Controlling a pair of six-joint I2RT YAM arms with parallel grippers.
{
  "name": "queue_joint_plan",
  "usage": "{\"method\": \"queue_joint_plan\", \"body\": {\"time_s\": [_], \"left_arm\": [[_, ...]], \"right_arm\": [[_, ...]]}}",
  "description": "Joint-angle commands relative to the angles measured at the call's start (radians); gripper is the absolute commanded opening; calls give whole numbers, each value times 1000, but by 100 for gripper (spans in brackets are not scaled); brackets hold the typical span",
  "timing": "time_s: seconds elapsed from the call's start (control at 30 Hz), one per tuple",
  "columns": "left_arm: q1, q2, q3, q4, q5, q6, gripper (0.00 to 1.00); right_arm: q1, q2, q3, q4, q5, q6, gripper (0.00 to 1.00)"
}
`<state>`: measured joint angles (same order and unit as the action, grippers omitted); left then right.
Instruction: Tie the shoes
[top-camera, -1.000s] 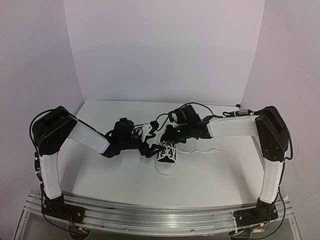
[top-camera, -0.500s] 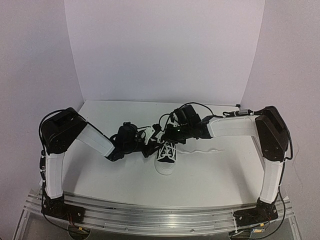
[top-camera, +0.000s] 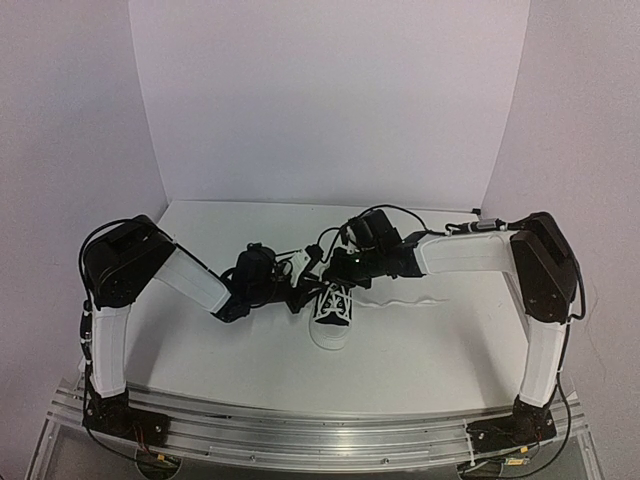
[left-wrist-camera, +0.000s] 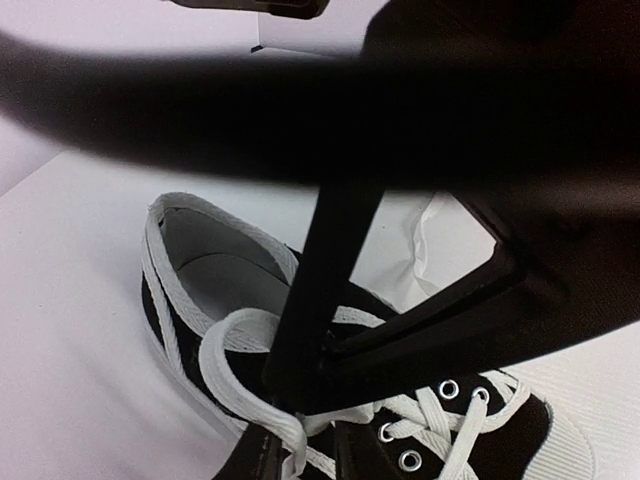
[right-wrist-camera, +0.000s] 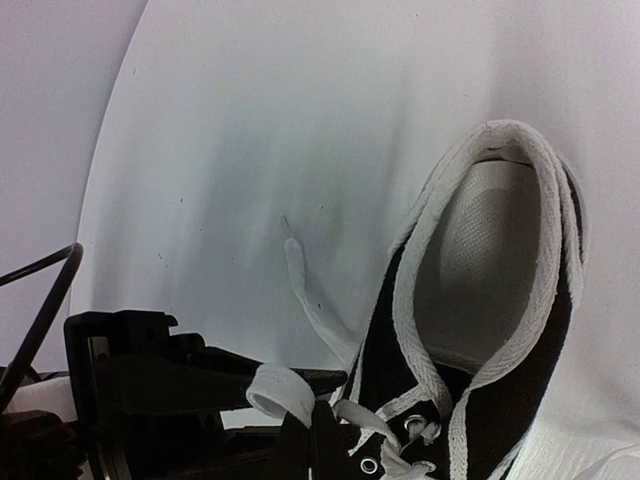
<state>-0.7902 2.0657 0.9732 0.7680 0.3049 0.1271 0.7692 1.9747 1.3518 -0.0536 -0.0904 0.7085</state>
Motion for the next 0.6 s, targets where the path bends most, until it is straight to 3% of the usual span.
{"method": "queue_joint_plan", "body": {"time_s": [0.0, 0.17, 0.27, 0.37, 0.57], "left_arm": [[-6, 9, 43, 49, 54, -5, 2], [-8, 9, 42, 44, 70, -27, 0], [-10, 7, 40, 29, 83, -33, 0], [-15, 7, 34, 23, 96, -21, 0], [-30, 7, 33, 21, 126, 61, 0]], "right_arm": [[4, 14, 24, 22, -25, 11, 0], [4, -12, 13, 18, -11, 7, 4], [4, -76, -9, -9, 20, 6, 39], [0, -163, -11, -145, 106, 20, 55], [-96, -309, -20, -628, 313, 153, 57]]}}
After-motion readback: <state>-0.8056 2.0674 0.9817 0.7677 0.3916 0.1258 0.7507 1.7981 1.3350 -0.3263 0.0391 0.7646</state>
